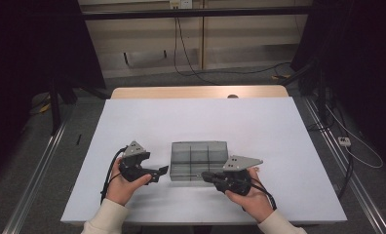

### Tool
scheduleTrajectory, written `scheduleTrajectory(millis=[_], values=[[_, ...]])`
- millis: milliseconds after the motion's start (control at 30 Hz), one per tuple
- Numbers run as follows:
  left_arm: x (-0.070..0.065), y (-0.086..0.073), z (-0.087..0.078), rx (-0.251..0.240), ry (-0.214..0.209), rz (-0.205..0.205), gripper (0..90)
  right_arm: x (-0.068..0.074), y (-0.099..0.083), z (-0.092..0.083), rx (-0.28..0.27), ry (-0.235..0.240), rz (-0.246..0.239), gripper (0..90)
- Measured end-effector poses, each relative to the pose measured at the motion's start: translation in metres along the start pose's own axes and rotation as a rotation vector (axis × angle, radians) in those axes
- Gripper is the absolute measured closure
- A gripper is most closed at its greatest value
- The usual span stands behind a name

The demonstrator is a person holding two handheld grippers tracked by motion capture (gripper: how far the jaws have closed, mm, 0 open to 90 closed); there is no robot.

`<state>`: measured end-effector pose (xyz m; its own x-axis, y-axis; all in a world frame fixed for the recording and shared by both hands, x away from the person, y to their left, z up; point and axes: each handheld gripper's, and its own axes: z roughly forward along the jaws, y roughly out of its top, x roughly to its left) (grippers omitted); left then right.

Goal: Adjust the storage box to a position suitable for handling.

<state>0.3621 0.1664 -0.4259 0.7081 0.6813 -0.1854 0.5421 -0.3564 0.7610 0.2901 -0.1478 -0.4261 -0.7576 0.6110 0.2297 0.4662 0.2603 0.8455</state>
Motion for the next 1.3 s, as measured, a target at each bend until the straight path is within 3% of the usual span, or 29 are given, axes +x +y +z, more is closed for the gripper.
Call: scheduleTrajectory(millis=[233,333,433,500,567,700,1100,1300], values=[[0.003,-0.001,-0.001,-0.003,0.002,-0.003,9.7,0.003,-0.011,0.012,0.074,0.033,0.005,90.0],[0.003,-0.001,-0.001,-0.001,0.001,-0.008,9.8,0.003,-0.016,0.019,0.116,0.025,0.001,90.0],[0.004,-0.001,-0.001,0.005,0.005,-0.005,10.0,-0.003,-0.019,0.022,0.123,0.005,0.007,90.0],[0.006,-0.001,-0.001,0.016,0.004,-0.002,10.3,-0.007,-0.02,0.022,0.119,-0.018,0.004,90.0],[0.008,-0.002,-0.001,0.027,0.009,0.001,10.8,-0.008,-0.019,0.02,0.102,-0.012,0.014,90.0],[0.01,-0.003,-0.001,0.03,0.017,-0.002,11.3,-0.003,-0.009,0.01,0.024,-0.017,-0.005,90.0],[0.004,0.002,0.007,0.007,-0.026,0.004,12.0,-0.003,0.005,0.005,-0.051,-0.048,-0.033,90.0],[-0.001,0.012,0.019,-0.016,-0.04,0.016,12.1,-0.003,0.006,0.005,-0.052,-0.052,-0.034,89.6]])
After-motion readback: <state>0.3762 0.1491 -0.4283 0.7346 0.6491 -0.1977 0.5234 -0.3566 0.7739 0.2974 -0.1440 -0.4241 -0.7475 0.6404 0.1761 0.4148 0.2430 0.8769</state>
